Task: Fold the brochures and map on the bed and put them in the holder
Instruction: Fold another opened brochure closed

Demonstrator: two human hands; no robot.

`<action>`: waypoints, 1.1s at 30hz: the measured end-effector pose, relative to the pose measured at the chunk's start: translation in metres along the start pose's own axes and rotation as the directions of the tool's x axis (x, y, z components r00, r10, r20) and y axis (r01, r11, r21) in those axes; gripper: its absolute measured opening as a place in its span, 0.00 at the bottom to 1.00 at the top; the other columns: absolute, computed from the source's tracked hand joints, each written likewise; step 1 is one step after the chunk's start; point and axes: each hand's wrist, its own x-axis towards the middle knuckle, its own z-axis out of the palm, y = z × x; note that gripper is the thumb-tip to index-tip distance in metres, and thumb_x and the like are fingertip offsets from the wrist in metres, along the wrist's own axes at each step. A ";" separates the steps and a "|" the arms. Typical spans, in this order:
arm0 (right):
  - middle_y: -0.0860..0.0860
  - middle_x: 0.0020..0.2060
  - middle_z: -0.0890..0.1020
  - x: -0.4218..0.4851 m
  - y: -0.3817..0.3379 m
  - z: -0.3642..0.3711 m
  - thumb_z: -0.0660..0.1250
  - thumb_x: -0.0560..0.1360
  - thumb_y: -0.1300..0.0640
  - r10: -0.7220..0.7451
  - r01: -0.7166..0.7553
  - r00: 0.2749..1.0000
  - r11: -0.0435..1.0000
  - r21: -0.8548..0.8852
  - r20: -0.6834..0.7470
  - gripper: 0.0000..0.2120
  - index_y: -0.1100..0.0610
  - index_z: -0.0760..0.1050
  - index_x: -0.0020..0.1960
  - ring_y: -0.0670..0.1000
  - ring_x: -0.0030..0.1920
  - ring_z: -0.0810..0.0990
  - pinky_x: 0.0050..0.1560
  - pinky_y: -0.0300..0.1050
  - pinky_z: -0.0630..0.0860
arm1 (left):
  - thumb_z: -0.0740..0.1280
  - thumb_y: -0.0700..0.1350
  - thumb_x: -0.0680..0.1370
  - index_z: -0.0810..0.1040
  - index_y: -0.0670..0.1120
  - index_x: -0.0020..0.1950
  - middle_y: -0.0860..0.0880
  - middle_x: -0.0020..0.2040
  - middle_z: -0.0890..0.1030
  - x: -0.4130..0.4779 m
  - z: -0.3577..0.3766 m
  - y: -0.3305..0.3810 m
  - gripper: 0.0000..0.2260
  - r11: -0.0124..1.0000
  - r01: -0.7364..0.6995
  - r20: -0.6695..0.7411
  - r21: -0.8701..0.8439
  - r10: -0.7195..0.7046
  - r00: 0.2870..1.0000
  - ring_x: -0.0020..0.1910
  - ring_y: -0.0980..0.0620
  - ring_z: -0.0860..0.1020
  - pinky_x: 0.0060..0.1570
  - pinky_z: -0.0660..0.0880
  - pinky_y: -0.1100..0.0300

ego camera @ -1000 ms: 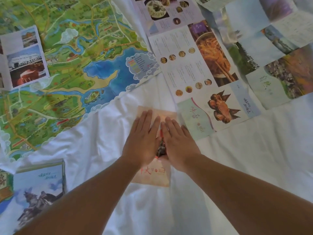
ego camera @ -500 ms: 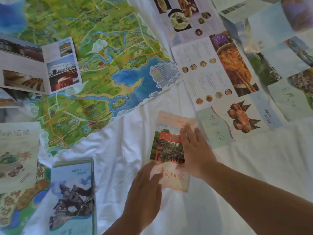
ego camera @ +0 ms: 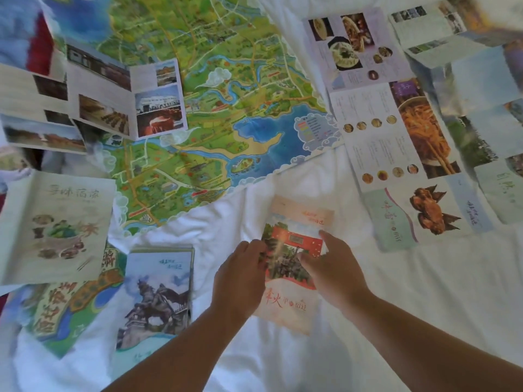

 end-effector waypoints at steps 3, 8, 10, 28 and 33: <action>0.48 0.72 0.66 -0.018 -0.027 0.024 0.66 0.77 0.48 -0.076 0.077 0.995 0.997 -0.005 0.064 0.31 0.50 0.60 0.77 0.47 0.69 0.69 0.68 0.45 0.69 | 0.62 0.47 0.80 0.74 0.57 0.57 0.55 0.52 0.78 -0.022 -0.028 -0.037 0.08 0.999 0.045 -0.055 -0.006 -0.045 0.997 0.51 0.52 0.78 0.48 0.77 0.51; 0.48 0.72 0.65 -0.059 -0.071 0.086 0.65 0.78 0.47 -0.236 0.258 0.937 0.965 -0.051 0.259 0.33 0.51 0.57 0.78 0.45 0.71 0.66 0.64 0.32 0.62 | 0.63 0.45 0.80 0.76 0.55 0.56 0.52 0.54 0.80 -0.070 -0.072 -0.114 0.07 0.983 0.183 -0.127 0.023 -0.179 0.976 0.52 0.49 0.80 0.45 0.77 0.53; 0.48 0.73 0.64 -0.072 -0.084 0.113 0.65 0.78 0.46 -0.280 0.324 0.899 0.942 -0.082 0.338 0.34 0.51 0.55 0.79 0.44 0.71 0.65 0.63 0.30 0.61 | 0.61 0.47 0.81 0.75 0.56 0.61 0.54 0.58 0.79 -0.087 -0.086 -0.142 0.10 0.960 0.277 -0.128 0.048 -0.269 0.955 0.56 0.51 0.77 0.48 0.76 0.54; 0.54 0.79 0.37 -0.023 -0.106 0.180 0.71 0.72 0.42 -0.429 0.713 0.699 0.355 -0.605 0.572 0.52 0.55 0.39 0.80 0.55 0.79 0.38 0.77 0.51 0.44 | 0.66 0.46 0.77 0.67 0.42 0.75 0.37 0.74 0.65 -0.062 -0.062 -0.180 0.26 0.961 -0.087 -0.159 0.264 0.132 0.978 0.74 0.38 0.63 0.71 0.64 0.45; 0.54 0.80 0.41 -0.011 -0.097 0.189 0.71 0.71 0.40 -0.401 0.703 0.707 0.310 -0.640 0.582 0.54 0.57 0.39 0.80 0.53 0.79 0.41 0.77 0.52 0.43 | 0.50 0.56 0.81 0.60 0.40 0.77 0.35 0.77 0.58 -0.040 -0.043 -0.190 0.28 0.889 -0.123 -0.029 0.441 0.151 0.988 0.77 0.36 0.54 0.74 0.56 0.40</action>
